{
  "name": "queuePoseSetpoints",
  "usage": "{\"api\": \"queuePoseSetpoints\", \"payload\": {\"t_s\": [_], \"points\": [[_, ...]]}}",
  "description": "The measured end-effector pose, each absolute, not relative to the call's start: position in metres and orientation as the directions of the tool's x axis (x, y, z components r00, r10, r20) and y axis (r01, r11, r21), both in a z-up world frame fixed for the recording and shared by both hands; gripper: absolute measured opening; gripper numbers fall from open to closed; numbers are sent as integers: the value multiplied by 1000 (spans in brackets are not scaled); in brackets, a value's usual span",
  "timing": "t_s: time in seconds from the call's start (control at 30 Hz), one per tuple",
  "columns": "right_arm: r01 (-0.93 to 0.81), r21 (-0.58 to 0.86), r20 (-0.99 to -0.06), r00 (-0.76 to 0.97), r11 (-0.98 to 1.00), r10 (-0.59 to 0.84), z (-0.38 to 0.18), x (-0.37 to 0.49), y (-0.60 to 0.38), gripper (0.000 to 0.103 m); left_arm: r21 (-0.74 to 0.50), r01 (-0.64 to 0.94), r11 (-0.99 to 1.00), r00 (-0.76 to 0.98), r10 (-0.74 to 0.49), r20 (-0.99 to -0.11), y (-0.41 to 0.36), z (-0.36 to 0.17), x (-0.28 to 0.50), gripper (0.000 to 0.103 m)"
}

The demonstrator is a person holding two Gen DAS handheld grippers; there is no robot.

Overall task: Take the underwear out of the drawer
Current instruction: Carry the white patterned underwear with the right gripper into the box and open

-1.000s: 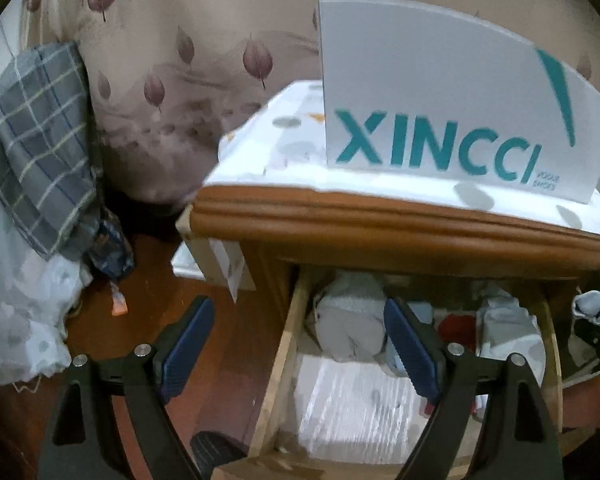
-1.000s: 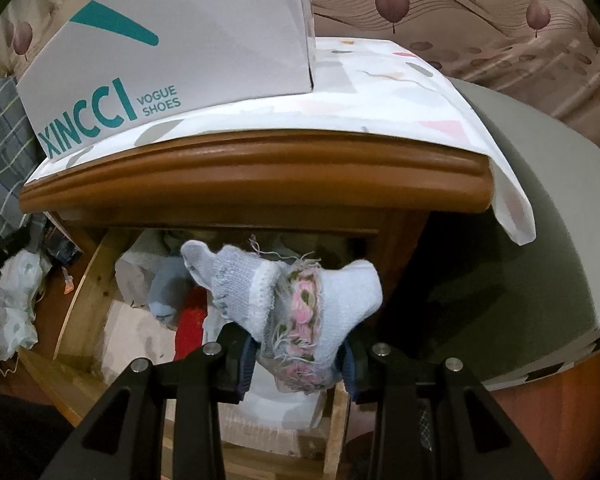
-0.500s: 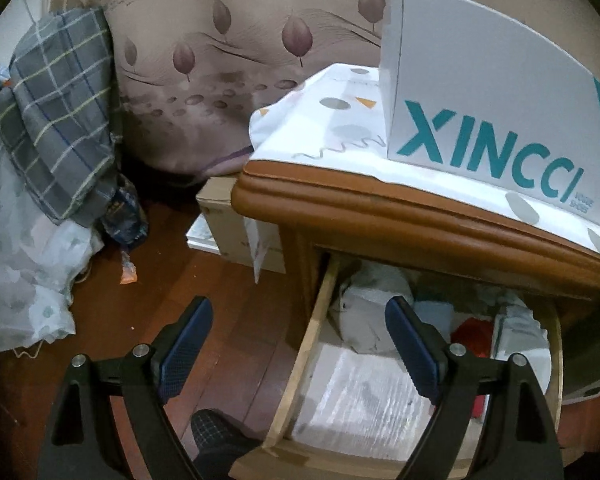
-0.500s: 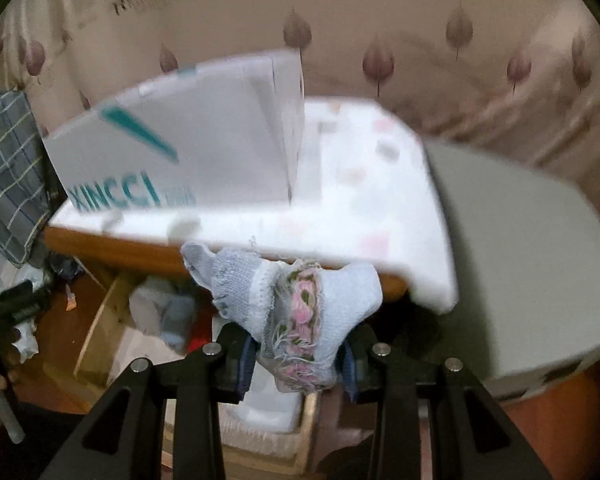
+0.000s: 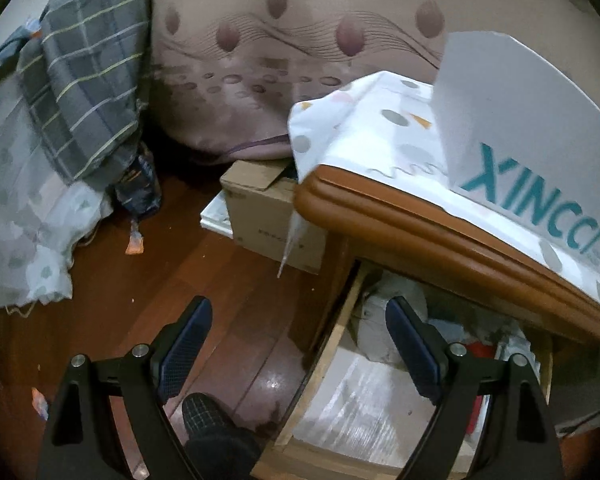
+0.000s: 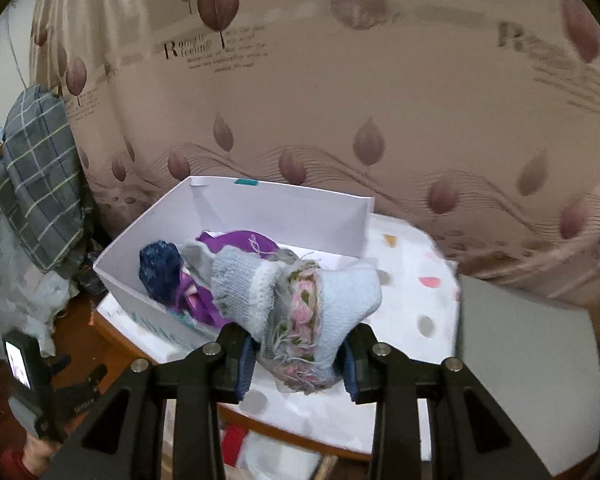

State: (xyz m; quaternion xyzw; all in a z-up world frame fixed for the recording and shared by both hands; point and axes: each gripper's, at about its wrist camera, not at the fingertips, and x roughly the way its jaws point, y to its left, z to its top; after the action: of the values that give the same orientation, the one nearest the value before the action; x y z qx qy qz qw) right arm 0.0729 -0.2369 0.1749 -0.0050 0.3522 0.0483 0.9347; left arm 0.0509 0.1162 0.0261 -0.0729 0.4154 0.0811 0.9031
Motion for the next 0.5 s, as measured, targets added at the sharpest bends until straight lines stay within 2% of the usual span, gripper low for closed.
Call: {"api": "queuePoseSetpoints", "payload": {"t_s": [0.33,0.5], "points": [[-190,110,-795,573,976,201,126,164,-185,35,-52,-260,964,636,131,-760,129,30,51,87],[-185,12,-827,551,983,114,101,187,-171,38,-71,-268,961,623,117,-773,135,27,53,87]]}}
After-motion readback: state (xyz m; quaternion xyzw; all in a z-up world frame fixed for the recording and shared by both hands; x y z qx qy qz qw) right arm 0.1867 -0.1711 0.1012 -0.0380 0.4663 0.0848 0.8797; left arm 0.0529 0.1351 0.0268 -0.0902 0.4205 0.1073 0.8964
